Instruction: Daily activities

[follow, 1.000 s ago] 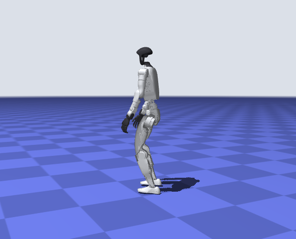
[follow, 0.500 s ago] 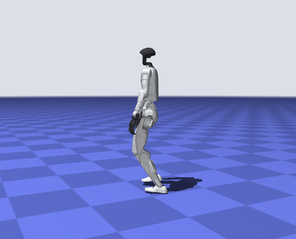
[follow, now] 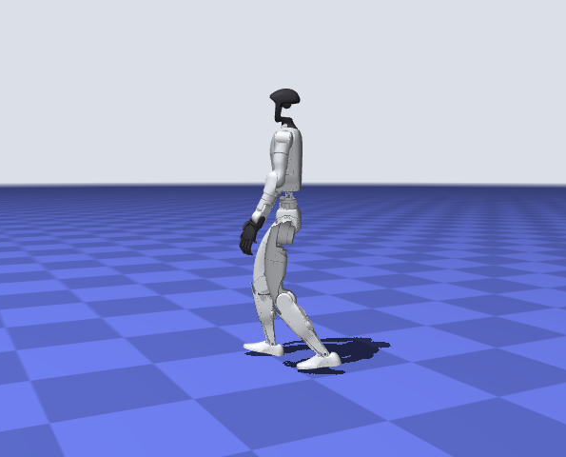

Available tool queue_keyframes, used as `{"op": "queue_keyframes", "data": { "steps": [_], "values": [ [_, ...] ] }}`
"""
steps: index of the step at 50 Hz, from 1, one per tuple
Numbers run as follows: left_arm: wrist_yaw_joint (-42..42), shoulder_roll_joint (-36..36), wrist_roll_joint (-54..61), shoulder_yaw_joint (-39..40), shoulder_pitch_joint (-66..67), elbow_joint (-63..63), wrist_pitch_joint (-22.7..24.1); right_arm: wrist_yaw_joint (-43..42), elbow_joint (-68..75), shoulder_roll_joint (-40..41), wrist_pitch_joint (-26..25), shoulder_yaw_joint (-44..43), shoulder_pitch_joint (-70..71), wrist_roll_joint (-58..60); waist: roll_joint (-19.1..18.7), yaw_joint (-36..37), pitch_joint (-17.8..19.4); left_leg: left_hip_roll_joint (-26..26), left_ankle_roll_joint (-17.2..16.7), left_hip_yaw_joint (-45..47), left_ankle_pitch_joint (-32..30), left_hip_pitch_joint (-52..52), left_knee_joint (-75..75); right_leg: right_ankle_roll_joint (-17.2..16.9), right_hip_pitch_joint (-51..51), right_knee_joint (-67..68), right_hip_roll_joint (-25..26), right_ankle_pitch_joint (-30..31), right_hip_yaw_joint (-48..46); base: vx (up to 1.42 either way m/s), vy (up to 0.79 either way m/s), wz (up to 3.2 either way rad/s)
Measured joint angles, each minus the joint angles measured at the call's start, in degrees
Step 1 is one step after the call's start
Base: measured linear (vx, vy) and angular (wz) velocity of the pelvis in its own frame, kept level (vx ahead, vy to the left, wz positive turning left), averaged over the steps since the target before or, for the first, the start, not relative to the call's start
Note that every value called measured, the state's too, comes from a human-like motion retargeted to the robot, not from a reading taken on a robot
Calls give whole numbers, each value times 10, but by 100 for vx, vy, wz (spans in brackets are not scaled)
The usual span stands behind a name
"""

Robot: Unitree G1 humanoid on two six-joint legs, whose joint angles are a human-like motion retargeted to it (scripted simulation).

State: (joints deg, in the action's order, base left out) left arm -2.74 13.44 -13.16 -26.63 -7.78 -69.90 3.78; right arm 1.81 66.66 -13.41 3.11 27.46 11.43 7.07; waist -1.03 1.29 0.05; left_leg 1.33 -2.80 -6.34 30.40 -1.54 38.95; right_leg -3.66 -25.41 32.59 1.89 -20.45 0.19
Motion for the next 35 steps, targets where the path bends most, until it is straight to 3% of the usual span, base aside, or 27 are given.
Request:
{"op": "queue_keyframes", "data": {
  "steps": [6, 10, 17, 27, 35],
  "values": [
    [-2, 1, 2, -3, -6, 10, 3, -8, 9, -7, 2, 19, 3, 9, -19, 11, -4, 50, -42, -31, -31, -47, 133, 27, 26, -30, 64, 4, -7, 16, -16, -17],
    [2, 1, -1, -9, -10, 21, 7, -11, 16, -14, 2, 29, -1, 18, -27, 14, -8, 96, -43, -26, -50, -85, 221, 43, 39, -47, 94, 8, -8, 13, -14, -2],
    [18, -1, -19, -23, -18, 32, 6, -8, 23, -23, -3, 39, -15, 40, -28, 12, -10, 128, -41, -19, -98, -138, 331, 63, 52, -59, 118, 10, -10, 8, -10, 14],
    [44, -4, -47, -28, -32, 14, -4, -5, 17, -32, -11, 28, -35, 69, -17, -10, -14, 111, -27, 11, -100, -143, 375, 77, 55, -57, 95, 13, -38, -2, -4, 53],
    [56, -5, -50, -20, -7, -1, -4, -7, 2, -40, -14, 4, -52, 81, -22, -28, -24, 78, -28, 21, -84, -81, 274, 72, 46, -73, 70, 41, -72, -15, 2, 67]
  ]
}}
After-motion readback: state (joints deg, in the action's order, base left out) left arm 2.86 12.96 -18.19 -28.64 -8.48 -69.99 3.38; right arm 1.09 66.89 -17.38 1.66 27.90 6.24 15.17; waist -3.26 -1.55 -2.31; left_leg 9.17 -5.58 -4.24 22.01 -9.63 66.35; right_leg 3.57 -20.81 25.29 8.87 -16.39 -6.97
